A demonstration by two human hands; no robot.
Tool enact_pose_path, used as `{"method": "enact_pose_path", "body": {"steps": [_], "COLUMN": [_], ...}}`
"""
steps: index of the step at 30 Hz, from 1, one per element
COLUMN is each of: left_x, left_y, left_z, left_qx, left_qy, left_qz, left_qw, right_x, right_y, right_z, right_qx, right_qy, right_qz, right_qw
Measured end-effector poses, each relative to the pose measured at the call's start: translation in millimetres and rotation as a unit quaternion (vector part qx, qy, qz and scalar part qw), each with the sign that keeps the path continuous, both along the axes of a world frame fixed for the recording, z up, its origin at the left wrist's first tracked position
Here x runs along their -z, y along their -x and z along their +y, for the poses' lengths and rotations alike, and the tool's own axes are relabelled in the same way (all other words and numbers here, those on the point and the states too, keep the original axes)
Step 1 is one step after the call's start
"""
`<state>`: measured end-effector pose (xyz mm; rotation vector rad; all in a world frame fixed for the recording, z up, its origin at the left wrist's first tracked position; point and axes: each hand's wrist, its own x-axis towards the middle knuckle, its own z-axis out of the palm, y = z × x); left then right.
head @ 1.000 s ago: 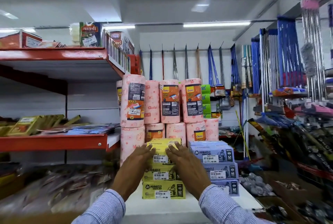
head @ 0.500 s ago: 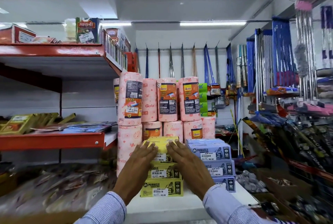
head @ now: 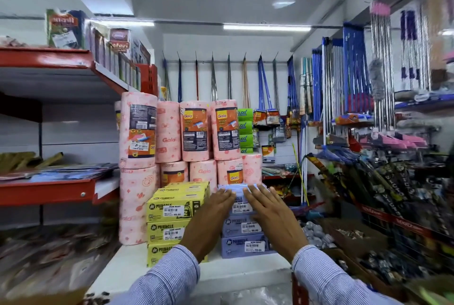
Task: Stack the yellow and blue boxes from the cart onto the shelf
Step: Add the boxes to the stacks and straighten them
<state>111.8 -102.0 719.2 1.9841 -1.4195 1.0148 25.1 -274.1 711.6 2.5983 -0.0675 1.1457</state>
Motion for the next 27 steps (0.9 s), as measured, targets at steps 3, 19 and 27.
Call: {"method": "enact_pose_path", "body": {"steps": [3, 19, 27], "left_x": [4, 13, 16], "left_y": [-7, 5, 5], "left_z": [-6, -19, -20], "left_qx": [-0.009, -0.070, -0.071], "left_qy": [0.007, -0.015, -0.027], "left_qz": [0.026, -0.038, -0.024], "left_qw": [1.000, 0.997, 0.997], "right_x": [2, 19, 25], "right_y": [-1, 6, 1], "right_z": [-6, -8, -9], "right_qx": [-0.019, -0.025, -0.027], "right_qy": [-0.014, -0.027, -0.052], "right_qz": [-0.001, -0.027, -0.019], "right_qw": [1.000, 0.999, 0.998]}}
